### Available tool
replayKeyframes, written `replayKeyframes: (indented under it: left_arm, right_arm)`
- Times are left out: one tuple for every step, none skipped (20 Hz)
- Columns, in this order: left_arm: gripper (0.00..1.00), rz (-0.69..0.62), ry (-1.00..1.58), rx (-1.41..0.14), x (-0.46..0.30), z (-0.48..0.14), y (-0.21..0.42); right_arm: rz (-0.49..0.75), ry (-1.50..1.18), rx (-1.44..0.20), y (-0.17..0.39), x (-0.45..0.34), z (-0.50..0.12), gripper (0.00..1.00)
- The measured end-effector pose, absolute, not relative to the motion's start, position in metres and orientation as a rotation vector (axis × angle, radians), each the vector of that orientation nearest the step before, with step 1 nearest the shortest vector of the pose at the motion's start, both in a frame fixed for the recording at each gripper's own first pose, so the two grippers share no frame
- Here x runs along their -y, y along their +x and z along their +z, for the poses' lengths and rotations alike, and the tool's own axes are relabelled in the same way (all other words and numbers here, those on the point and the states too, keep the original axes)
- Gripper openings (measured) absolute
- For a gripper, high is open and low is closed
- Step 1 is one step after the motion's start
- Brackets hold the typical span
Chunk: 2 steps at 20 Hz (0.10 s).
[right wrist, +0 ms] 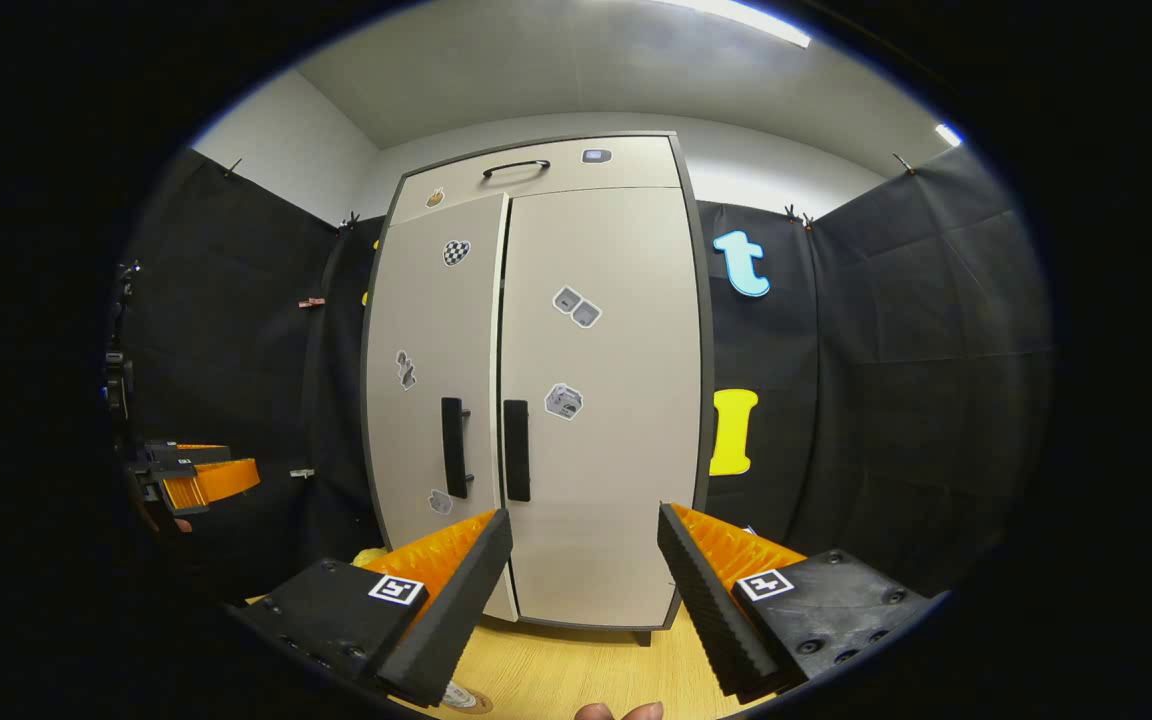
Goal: Grasp the bottle in the cabinet with the left hand and place it on the coaster, then close the right door with the right hand and the left door with the left hand.
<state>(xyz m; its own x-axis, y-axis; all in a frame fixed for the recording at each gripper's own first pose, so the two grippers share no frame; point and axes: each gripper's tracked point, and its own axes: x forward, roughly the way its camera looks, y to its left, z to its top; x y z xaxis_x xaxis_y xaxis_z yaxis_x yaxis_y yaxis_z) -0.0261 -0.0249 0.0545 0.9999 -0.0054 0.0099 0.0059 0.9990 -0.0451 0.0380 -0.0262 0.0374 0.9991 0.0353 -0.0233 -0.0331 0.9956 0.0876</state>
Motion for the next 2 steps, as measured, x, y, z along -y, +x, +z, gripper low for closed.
replayKeyframes:
  left_arm:
    - [0.94, -0.007, -0.041, 0.013, 0.0243, 0.0554, -0.0264]
    - [0.94, -0.008, -0.038, 0.015, 0.0250, 0.0554, -0.0274]
  right_arm:
    - [0.035, 0.087, -0.025, 0.0372, 0.0244, 0.0373, 0.97]
    - [0.039, 0.087, -0.024, 0.0367, 0.0230, 0.0379, 0.97]
